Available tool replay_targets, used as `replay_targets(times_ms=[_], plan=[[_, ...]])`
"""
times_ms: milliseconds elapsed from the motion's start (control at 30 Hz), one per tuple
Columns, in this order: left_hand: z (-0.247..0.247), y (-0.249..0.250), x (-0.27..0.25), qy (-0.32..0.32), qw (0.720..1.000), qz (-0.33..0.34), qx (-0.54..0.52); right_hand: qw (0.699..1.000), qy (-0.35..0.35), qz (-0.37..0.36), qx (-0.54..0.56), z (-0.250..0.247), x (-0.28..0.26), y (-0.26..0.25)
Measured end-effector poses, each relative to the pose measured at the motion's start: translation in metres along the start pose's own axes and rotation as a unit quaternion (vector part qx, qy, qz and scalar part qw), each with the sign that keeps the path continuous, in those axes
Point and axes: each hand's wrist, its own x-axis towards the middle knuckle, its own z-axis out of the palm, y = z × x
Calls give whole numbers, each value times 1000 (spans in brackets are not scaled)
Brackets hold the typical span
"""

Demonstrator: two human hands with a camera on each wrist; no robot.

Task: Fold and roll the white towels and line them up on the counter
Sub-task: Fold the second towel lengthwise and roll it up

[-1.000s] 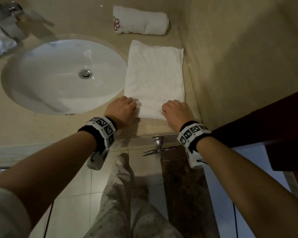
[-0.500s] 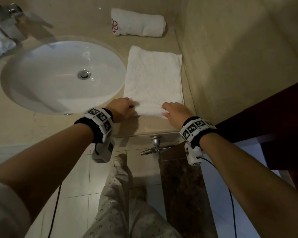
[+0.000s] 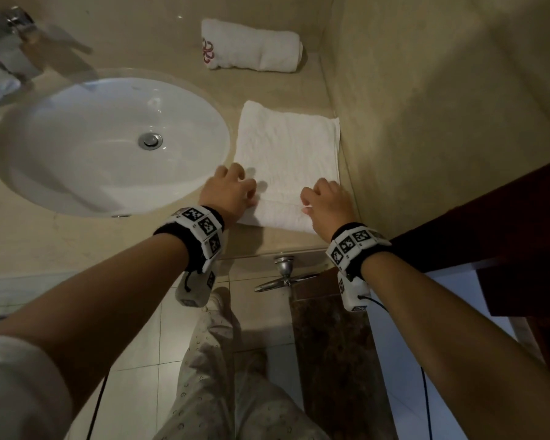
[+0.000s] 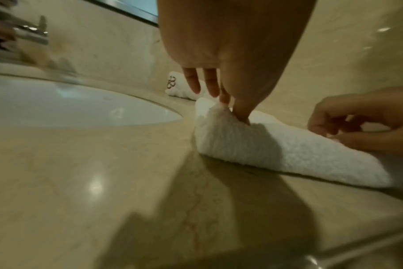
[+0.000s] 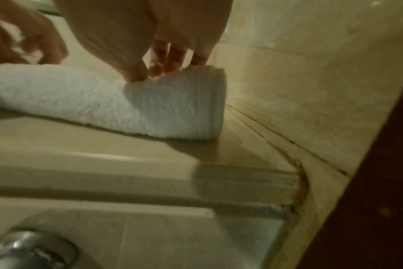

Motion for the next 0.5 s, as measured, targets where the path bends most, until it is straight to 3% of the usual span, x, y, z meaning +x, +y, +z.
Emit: replay_targets(times_ms=[67,133,267,367,500], plan=[[1,5,2,16,996,51,65,999,-2,-47,-22,1,1,-5],[1,8,2,-6,996,69,61,998,-34,-57,-21,-6,0,-10],[2,8,-4,-32,996,76,39,996,-77,-44,-33,-11,-8,-3],[4,7,-9,-59,991,82,85,993,-92,-43,-54,-8,-11,-5],[3,7,-10,-53,990,79,101,995,-101,-3,18,-10,-8,-7]])
